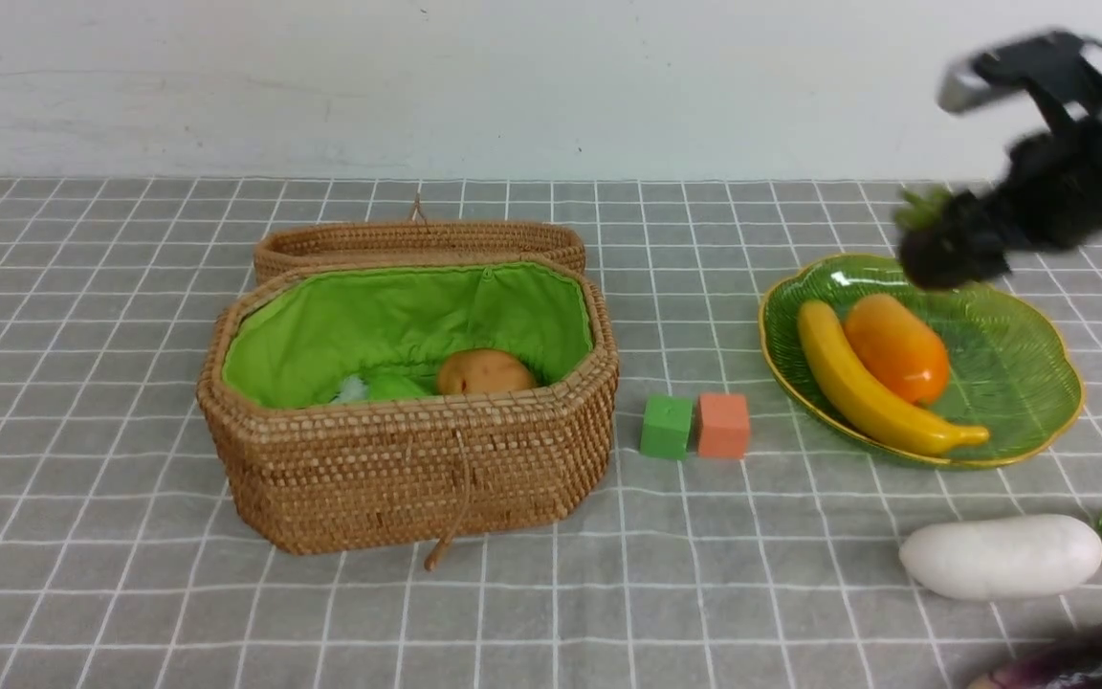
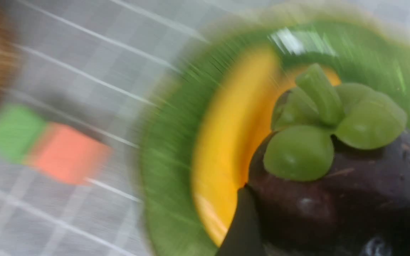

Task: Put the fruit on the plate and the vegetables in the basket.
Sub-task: Use the right arm to grab a mangosteen and put it into the right plate, then take a daikon with your right arm and place it on the basket on the left.

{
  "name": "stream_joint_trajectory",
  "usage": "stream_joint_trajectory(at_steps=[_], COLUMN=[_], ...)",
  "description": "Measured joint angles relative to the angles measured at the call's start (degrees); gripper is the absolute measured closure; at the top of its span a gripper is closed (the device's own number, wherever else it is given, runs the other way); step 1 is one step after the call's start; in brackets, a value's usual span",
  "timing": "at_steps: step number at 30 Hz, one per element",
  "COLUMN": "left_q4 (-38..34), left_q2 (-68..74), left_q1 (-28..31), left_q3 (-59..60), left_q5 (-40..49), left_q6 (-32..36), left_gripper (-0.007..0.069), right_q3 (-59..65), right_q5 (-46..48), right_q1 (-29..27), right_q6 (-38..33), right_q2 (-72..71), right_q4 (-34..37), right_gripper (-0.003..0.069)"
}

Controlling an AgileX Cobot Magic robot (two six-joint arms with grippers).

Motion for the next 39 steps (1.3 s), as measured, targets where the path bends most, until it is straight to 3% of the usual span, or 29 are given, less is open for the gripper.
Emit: stream_joint_trajectory(at_steps=[4,12,18,29,35,37,38,39], left_q4=[0.0,0.0,0.0,0.0,0.0,0.0,0.0,0.0], left_q2=[0.0,0.0,0.0,0.0,0.0,0.0,0.0,0.0], left_q1=[0.0,0.0,0.0,0.0,0.0,0.0,0.0,0.0], left_q3=[0.0,0.0,0.0,0.0,0.0,0.0,0.0,0.0], left_q5=[0.0,0.0,0.0,0.0,0.0,0.0,0.0,0.0], left_q6=[0.0,0.0,0.0,0.0,0.0,0.0,0.0,0.0], left_gripper=[0.0449,0.0449,0.0449,0.0447,0.0442,0.0442,0.0442,0.0442], right_q3=[2.1,2.3,2.3,4.2,14.7,19.9,20.6,22.4], right_q5=[-2.0,-4.0,-1.4,6.3,8.6,9.2,9.3,9.6], right_q1=[-4.4,-5.0,-5.1,-5.0,-2.0,0.8,1.0,2.3], right_q6=[4.4,5.3,5.5,3.9,-9.7,-23.2,-24.1,-29.9], right_q2=[4.2,6.3,6.3,-0.9,-13.0,-17.5,-17.7,-18.9], right_q4=[1.5,3.8,3.9,3.3,3.3,2.4,2.2,1.0], right_gripper=[0.0107,0.0103,-0.0017,0.0004,0.002,0.0043,0.0046,0.006])
